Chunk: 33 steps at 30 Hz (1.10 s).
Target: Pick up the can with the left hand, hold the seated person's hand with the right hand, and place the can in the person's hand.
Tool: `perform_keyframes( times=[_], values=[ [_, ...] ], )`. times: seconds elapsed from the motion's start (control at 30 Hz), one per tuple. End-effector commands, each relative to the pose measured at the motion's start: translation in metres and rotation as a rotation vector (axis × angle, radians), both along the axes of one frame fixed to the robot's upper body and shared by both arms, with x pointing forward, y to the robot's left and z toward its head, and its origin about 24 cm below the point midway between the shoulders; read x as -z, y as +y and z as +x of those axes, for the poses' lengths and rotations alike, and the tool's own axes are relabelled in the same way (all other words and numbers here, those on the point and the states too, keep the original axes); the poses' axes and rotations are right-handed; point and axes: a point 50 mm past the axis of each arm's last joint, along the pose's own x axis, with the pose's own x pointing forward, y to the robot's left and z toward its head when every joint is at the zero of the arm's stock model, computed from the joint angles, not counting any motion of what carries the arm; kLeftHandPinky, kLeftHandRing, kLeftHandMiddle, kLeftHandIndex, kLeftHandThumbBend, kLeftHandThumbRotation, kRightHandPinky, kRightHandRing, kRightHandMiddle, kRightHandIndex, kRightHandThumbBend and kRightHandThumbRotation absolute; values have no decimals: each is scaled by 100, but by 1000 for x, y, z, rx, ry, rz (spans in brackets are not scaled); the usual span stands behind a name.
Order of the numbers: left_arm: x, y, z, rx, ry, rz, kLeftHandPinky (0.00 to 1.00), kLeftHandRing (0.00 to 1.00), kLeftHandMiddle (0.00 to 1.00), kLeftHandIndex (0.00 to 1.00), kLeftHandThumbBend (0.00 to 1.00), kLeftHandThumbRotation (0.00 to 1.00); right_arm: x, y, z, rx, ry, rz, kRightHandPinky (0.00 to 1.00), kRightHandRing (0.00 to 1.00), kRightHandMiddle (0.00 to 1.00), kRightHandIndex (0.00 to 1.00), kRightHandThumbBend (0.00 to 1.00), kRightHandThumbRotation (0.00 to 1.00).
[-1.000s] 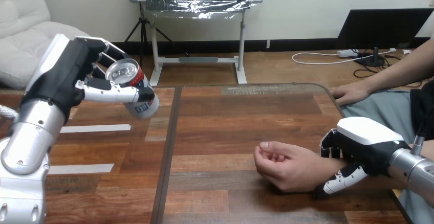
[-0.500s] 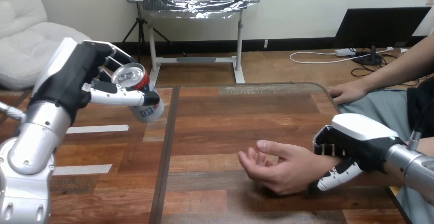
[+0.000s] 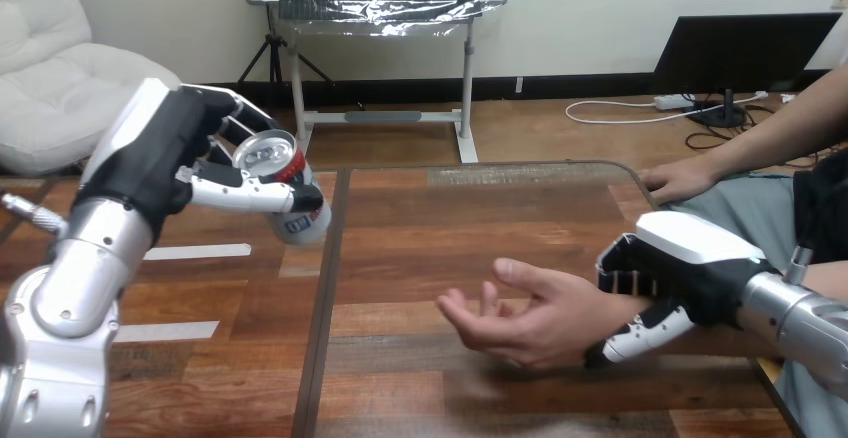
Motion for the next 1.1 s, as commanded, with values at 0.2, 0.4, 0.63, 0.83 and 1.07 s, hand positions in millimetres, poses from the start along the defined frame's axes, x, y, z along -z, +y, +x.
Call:
perform_keyframes(
  times=[0.2, 0.4, 0.63, 0.83, 1.07],
  values=[
    [-18, -19, 16, 102, -91, 0, 25, 34, 40, 45, 64, 0, 14, 40, -3, -75, 25, 126, 31, 35, 40, 41, 82, 39],
    [-13, -25, 20, 132, -86, 1, 25, 34, 40, 45, 65, 0, 11, 46, -1, -88, 11, 145, 30, 35, 40, 41, 83, 40],
    [-6, -33, 26, 157, -71, 14, 25, 34, 40, 46, 67, 0, 9, 53, 1, -97, -3, 162, 29, 34, 39, 41, 84, 40],
    [0, -39, 31, 181, -57, 2, 22, 30, 38, 46, 68, 0, 6, 59, 2, -107, -20, 176, 28, 33, 39, 41, 85, 40],
    [9, -47, 36, 213, -38, 13, 19, 27, 36, 46, 69, 0, 3, 65, 4, -116, -31, 189, 27, 33, 39, 40, 85, 40]
  ],
)
